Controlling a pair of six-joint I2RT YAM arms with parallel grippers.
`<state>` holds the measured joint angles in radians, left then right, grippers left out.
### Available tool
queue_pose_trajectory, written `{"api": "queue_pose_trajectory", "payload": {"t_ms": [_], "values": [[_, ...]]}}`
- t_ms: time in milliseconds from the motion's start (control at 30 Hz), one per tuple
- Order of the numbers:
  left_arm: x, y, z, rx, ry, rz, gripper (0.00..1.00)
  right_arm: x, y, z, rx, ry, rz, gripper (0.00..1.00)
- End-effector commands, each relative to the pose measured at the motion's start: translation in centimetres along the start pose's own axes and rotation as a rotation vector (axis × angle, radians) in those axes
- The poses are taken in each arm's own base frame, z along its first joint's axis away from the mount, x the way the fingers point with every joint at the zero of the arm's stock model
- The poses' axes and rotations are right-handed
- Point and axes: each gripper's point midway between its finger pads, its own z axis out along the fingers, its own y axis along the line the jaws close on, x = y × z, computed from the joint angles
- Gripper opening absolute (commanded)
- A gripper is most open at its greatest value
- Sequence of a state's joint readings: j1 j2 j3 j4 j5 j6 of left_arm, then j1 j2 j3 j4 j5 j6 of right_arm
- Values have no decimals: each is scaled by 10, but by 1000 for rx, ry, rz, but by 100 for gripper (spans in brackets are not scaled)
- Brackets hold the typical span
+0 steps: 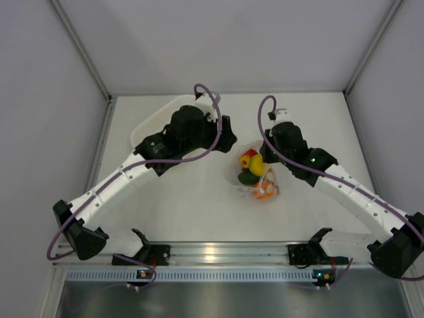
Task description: Open the zip-top bag and remove the fake food
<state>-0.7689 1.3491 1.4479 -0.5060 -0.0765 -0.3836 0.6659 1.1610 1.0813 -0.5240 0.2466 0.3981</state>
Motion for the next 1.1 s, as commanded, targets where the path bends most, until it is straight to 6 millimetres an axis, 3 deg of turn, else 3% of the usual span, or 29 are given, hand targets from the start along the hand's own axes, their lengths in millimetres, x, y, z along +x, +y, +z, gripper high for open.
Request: {"api": "queue_pose_trajectory", "payload": {"t_ms": [0, 33, 133, 233, 467, 700, 800, 1067], "values": [[3, -35, 2, 58, -43, -1, 77, -25, 3, -16, 1, -80, 33, 0], [10, -55, 0, 101, -39, 16, 74, -22, 0, -15, 13, -76, 31, 0], [30, -85, 5, 169, -6, 19, 67, -18, -4, -17, 25, -86, 44, 0], [46, -102, 14, 181, 11, 19, 65, -16, -7, -19, 31, -95, 54, 0], [77, -98, 50, 114, 41, 9, 63, -10, -18, -28, 49, -133, 87, 0], [96, -93, 88, 42, 67, 14, 62, 0, -29, -38, 58, -160, 101, 0], [102, -99, 103, 60, 79, 5, 62, 10, -33, -39, 63, -150, 99, 0], [127, -121, 139, 125, 164, -39, 77, 31, -43, -43, 65, -130, 86, 0]]}}
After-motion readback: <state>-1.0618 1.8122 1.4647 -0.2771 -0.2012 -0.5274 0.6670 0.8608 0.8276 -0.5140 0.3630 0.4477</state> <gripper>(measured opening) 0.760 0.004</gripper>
